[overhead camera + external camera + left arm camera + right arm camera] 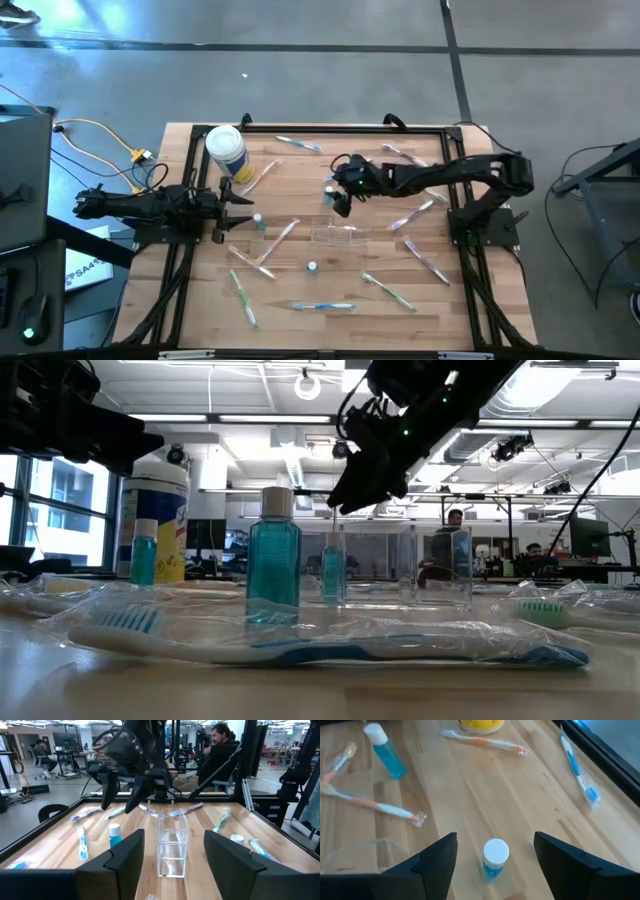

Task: Pick & Place toothbrushing station
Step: Put the top blue mouthwash into the transparent organizer

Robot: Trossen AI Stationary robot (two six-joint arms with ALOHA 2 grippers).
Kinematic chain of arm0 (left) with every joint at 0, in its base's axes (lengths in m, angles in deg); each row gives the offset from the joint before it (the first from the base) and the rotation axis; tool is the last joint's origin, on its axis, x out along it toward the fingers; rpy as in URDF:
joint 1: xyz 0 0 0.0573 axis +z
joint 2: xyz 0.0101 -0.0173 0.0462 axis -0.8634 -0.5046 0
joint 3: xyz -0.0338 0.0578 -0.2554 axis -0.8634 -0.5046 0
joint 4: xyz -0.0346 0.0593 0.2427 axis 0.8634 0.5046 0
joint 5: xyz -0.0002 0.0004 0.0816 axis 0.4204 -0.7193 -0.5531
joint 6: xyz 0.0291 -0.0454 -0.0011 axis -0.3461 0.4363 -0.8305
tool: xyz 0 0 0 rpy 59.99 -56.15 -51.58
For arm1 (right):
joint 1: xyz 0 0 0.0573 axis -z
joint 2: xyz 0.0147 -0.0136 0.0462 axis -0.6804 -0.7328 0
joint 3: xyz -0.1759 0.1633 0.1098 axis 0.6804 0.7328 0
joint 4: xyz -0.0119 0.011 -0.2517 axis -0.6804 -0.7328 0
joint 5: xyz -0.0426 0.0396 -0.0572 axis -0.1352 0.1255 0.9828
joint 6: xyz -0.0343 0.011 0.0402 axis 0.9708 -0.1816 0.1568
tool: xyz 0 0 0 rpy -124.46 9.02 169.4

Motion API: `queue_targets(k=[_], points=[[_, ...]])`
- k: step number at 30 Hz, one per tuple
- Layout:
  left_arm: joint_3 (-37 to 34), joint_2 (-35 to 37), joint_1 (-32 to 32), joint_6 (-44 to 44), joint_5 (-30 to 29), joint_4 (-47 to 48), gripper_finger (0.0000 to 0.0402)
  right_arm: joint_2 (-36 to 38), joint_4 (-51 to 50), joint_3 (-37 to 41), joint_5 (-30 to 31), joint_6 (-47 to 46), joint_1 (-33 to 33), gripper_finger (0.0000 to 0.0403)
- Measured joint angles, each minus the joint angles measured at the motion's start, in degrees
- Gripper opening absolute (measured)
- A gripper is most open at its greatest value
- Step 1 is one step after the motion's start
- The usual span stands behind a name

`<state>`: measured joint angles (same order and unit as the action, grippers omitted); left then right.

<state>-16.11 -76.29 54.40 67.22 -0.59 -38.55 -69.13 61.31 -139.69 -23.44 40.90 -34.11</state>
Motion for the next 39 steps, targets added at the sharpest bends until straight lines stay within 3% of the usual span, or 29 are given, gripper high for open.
queue_targets(k=[39], points=[[0.0,0.0,0.0,1.8,0.2,0.0,0.0207,-7.2,4.6,-0.1,-2.4,0.2,1.4,0.0256]])
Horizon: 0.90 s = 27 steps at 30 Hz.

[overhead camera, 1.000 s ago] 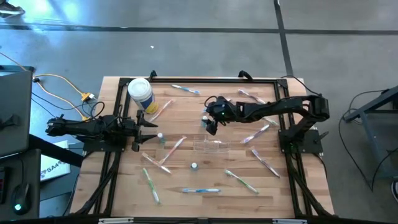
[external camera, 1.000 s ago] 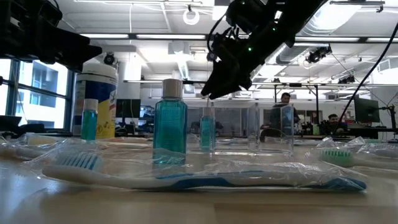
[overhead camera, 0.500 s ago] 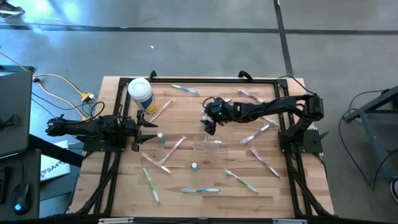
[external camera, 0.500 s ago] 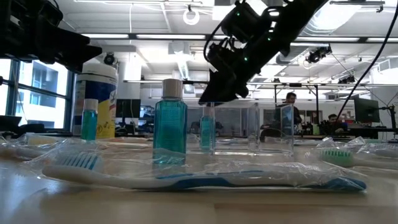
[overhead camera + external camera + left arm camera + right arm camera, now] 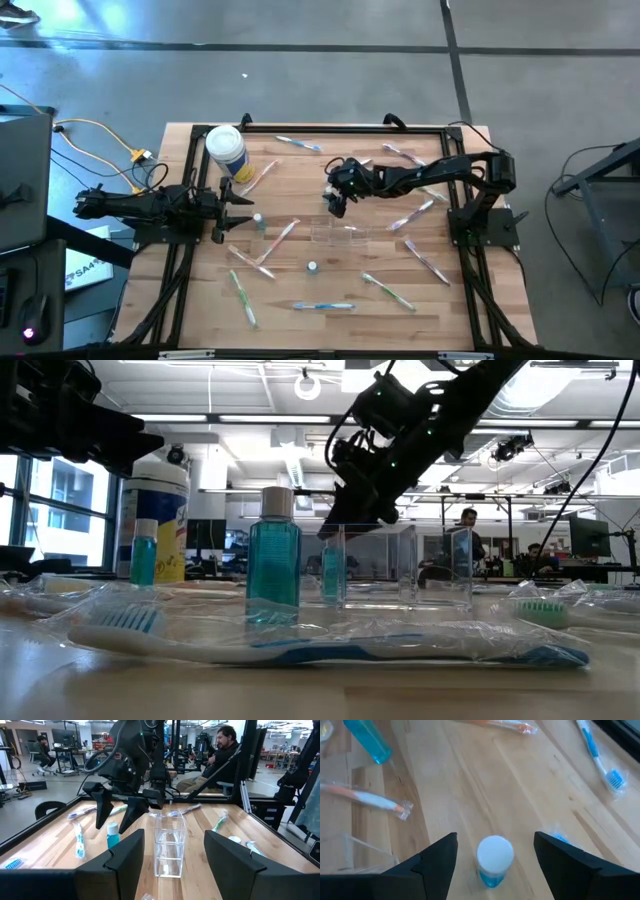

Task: Pick & Place toothbrushing station
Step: Put the top blue mouthwash into the transparent organizer

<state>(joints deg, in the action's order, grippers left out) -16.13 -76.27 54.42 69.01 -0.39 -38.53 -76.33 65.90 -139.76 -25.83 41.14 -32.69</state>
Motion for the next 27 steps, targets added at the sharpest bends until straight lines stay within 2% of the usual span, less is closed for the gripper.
queue_targets(k=[5,8,21,27], points=[[0.0,0.0,0.0,0.0,0.0,0.0,0.0207,0.0,-0.3,0.0,0.0,0.2,0.1,0.0254],[0.0,0.0,0.0,0.0,0.0,0.0,0.0207,0.0,-0.3,0.0,0.0,1.1,0.1,0.0239],[0.0,0.0,0.0,0.0,0.0,0.0,0.0207,0.0,-0.4,0.0,0.0,1.6,0.1,0.0093],[0.0,0.0,0.0,1.2,0.0,0.0,0.0207,0.1,-0.7,0.0,0.0,2.7,0.1,0.0090]])
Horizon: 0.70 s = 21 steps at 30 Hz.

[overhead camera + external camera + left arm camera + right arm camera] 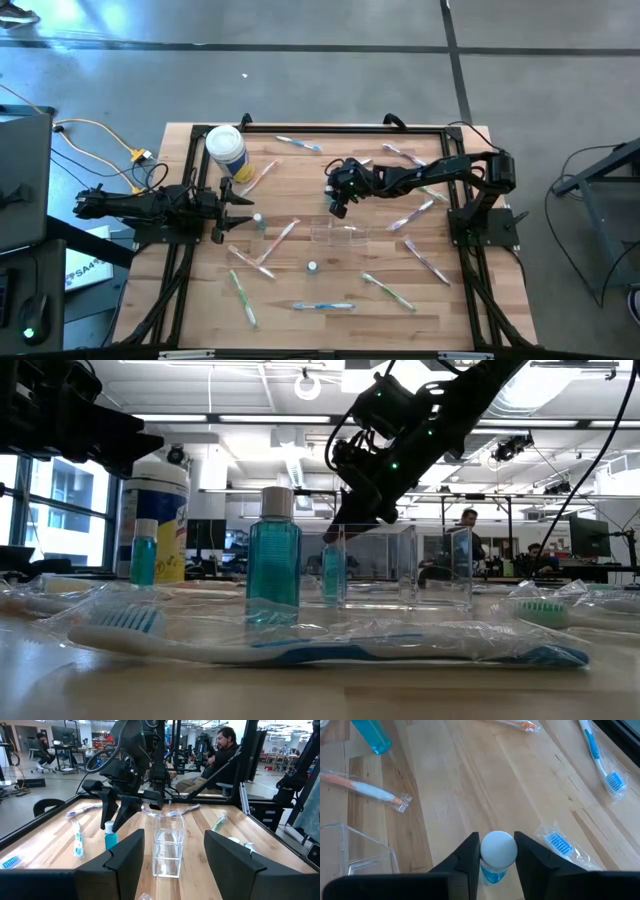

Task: Pick & Place toothbrushing station
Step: Put the top blue mouthwash into the transparent organizer

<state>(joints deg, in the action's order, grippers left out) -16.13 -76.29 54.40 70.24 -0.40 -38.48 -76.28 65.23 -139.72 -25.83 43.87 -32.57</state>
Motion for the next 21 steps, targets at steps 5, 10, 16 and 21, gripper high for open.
queue_targets(k=[5,10,16,21], points=[[0.0,0.0,0.0,0.0,0.0,0.2,0.0207,0.0,0.0,0.0,0.0,0.1,0.0,0.0090],[0.0,0.0,0.0,0.0,0.0,0.5,0.0207,0.8,-0.9,0.1,3.2,1.9,-0.7,0.0090],[0.0,0.0,0.0,0.0,0.0,0.9,0.0207,4.3,-2.4,0.1,4.0,3.3,-1.8,0.0090],[0.0,0.0,0.0,0.0,0.0,1.3,0.0207,9.7,-5.9,0.0,5.9,4.3,-3.6,0.0090]])
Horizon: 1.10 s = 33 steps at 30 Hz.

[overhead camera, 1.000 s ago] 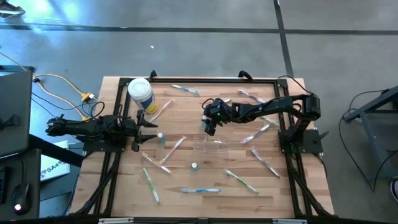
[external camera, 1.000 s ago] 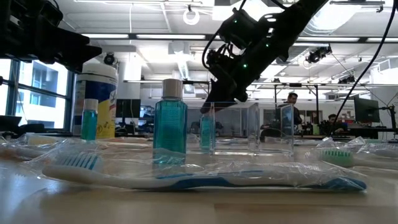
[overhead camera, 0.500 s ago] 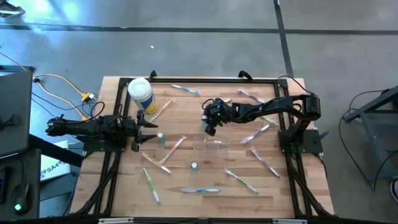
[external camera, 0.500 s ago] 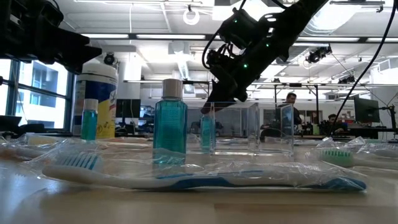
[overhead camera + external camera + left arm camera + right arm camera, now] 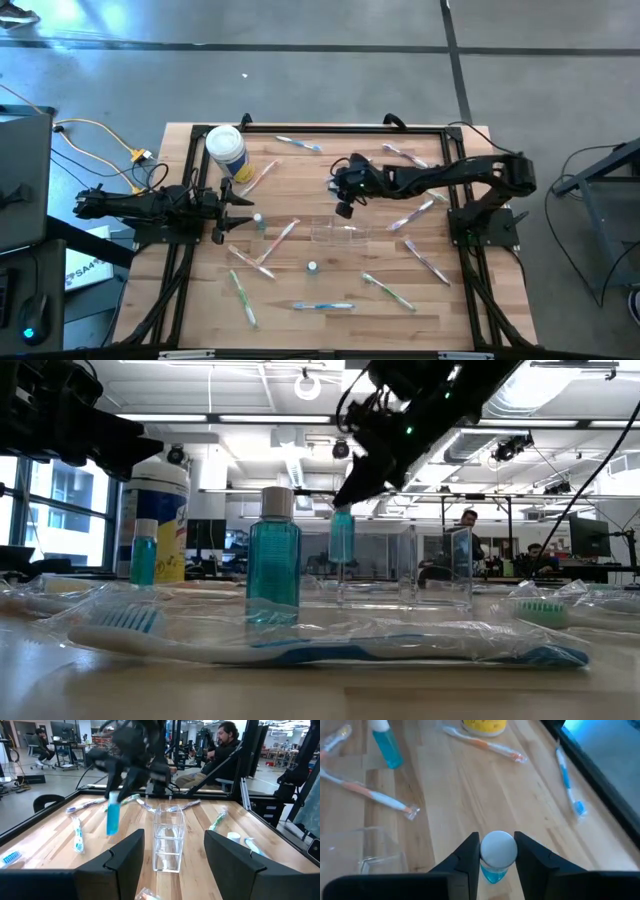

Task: Pick & Place toothbrushing station
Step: Put the top blue mouthwash into the transparent organizer

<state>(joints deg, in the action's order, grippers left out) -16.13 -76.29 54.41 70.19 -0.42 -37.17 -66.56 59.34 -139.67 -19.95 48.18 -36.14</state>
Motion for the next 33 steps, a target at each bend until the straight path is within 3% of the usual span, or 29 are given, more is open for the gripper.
queue_targets(k=[11,15,24,33], points=[[0.0,0.0,0.0,-0.2,-0.1,0.0,0.0207,16.6,-12.3,0.0,-0.1,-1.2,-8.4,0.0090],[0.0,0.0,0.0,-0.2,0.0,0.0,0.0207,20.1,-13.8,0.0,-2.7,-1.0,-12.4,0.0090],[0.0,0.0,0.0,-0.1,-0.1,0.0,0.0207,14.7,-8.7,0.7,-14.1,4.7,-15.8,0.0090],[0.0,0.0,0.0,0.1,0.5,0.0,0.0207,8.1,-5.2,0.7,-19.3,6.6,-11.4,0.0090]])
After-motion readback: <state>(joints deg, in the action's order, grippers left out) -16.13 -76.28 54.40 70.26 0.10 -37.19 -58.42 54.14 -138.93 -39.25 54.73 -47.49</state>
